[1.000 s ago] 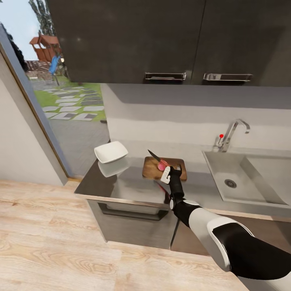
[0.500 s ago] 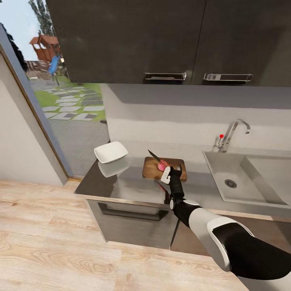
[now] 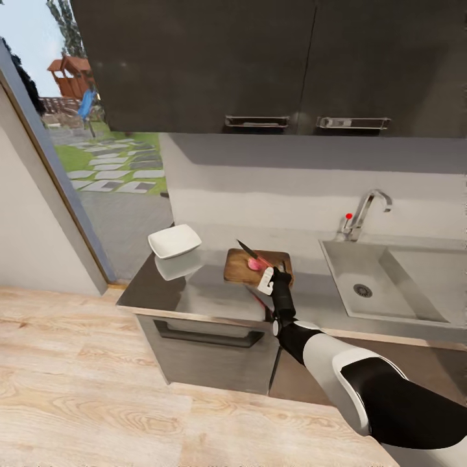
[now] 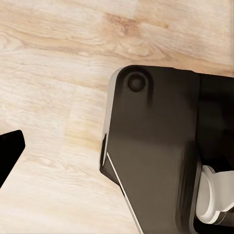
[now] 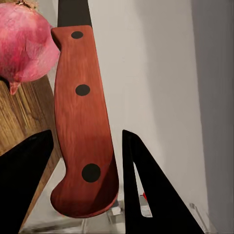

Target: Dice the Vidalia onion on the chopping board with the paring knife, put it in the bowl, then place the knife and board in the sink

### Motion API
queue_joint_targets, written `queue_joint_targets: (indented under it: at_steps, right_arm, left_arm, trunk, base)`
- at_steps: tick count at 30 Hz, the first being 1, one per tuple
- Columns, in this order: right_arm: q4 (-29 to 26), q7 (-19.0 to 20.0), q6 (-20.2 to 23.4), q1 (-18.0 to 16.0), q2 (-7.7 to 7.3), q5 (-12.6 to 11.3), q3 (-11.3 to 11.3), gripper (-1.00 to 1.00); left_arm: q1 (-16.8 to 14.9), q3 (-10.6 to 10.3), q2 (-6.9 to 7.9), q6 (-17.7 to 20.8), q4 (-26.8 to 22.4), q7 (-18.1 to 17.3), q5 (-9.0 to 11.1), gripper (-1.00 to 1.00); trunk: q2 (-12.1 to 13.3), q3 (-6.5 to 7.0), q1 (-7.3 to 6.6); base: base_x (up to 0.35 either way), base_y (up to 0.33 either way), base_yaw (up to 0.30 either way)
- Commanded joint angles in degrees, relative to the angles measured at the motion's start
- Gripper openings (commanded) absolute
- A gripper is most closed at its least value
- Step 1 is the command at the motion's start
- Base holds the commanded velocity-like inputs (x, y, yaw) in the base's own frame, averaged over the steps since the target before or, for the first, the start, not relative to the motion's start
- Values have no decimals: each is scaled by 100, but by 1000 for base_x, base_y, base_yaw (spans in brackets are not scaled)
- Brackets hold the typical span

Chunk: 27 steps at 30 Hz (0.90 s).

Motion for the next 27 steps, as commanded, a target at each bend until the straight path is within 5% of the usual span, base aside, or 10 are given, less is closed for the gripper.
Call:
queue_joint_targets:
  at_steps: [1,24,25,27]
  right_arm:
    - [7,-23,21,-6,1,-22,45,-100]
    - [24,44,428,-6,1,-19,45,-100]
    - [25,410,472,20,1,-5,45,-100]
    - [25,429,506,20,1,-5,45,-100]
  left_arm:
    - [3,6,0,2,-9,-58,61,100]
    - [3,12,0,2,-6,-58,61,100]
    - [3,11,0,10,-7,-58,61,100]
    - [3,14,0,7,-8,-58,61,100]
  trunk:
    - [-11,-10,3]
    - [-11,-10,3]
    - [-11,-10,3]
    - [-11,-10,3]
  base:
    - [-32,-61,0]
    - [-2,-4,0]
    - [0,87,0]
    - [0,9,0]
